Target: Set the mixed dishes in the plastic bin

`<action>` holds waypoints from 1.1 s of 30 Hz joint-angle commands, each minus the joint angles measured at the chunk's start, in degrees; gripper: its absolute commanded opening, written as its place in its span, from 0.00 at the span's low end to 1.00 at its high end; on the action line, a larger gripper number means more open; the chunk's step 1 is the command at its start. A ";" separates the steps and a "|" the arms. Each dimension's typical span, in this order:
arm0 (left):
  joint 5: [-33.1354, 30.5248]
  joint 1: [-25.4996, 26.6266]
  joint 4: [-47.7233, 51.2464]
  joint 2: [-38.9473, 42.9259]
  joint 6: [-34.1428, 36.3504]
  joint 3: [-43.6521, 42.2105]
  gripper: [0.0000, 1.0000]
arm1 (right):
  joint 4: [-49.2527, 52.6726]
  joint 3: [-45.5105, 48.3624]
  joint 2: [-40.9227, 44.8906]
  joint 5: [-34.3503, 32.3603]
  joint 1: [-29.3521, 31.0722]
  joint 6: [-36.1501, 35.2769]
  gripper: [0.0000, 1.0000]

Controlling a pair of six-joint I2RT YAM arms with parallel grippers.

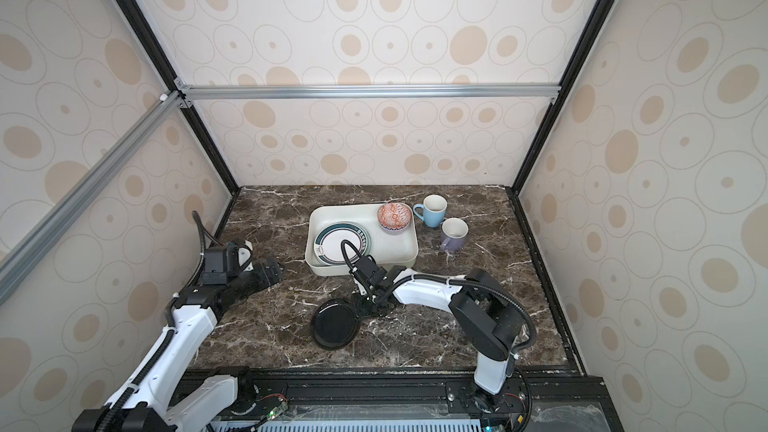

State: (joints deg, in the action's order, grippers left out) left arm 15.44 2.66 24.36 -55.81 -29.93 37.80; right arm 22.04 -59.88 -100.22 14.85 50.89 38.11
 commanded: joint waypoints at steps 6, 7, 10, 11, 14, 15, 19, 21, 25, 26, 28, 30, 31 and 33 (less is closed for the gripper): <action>-10.10 16.57 -2.31 1.38 -5.31 -2.91 0.96 | 7.99 7.79 4.38 -9.22 -3.59 -1.19 0.10; -11.40 18.79 -2.59 0.88 -5.69 -2.93 0.96 | 8.15 8.38 4.93 -9.19 -4.05 -1.40 0.10; -15.72 25.82 -3.83 -2.29 -6.79 -2.82 0.96 | 8.13 10.44 6.85 -9.17 -5.80 -1.69 0.12; -16.72 27.68 -4.28 -3.51 -6.89 -2.50 0.96 | 8.13 10.92 7.31 -8.91 -6.34 -1.83 0.13; -20.36 33.57 -5.05 -7.94 -6.76 -1.03 0.97 | 8.28 12.22 8.60 -8.81 -7.61 -2.29 0.15; -21.57 35.30 -5.19 -9.22 -6.63 -0.43 0.97 | 8.35 12.56 9.04 -8.79 -7.92 -2.30 0.16; -23.26 38.74 -6.20 -11.25 -6.96 0.00 0.98 | 9.26 13.12 10.58 -8.95 -8.39 -2.68 0.28; -23.58 39.88 -6.86 -10.61 -7.48 -0.80 0.98 | 10.06 13.33 11.74 -9.47 -8.40 -2.85 0.30; -24.06 41.69 -6.88 -9.25 -8.25 -2.40 0.93 | 12.21 13.16 14.12 -10.70 -8.45 -3.22 0.33; -23.97 42.08 -6.90 -9.20 -8.36 -2.84 0.93 | 12.45 13.20 14.58 -10.87 -8.44 -3.28 0.33; -24.11 43.16 -6.80 -9.28 -8.64 -3.16 0.93 | 12.57 13.13 15.30 -10.72 -8.58 -3.31 0.34; -24.40 44.18 -6.43 -9.83 -8.90 -2.98 0.91 | 12.78 12.77 15.42 -10.40 -8.58 -3.14 0.34; -24.48 44.79 -6.29 -10.24 -8.94 -2.76 0.91 | 12.78 12.68 15.50 -10.07 -8.56 -2.91 0.34; -24.91 46.45 -6.23 -10.93 -9.12 -2.22 0.89 | 12.25 12.66 15.52 -9.67 -8.57 -2.83 0.34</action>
State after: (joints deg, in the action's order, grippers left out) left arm -7.49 47.31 17.96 -66.04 -37.76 34.94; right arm 32.38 -47.44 -85.80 5.74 42.63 35.22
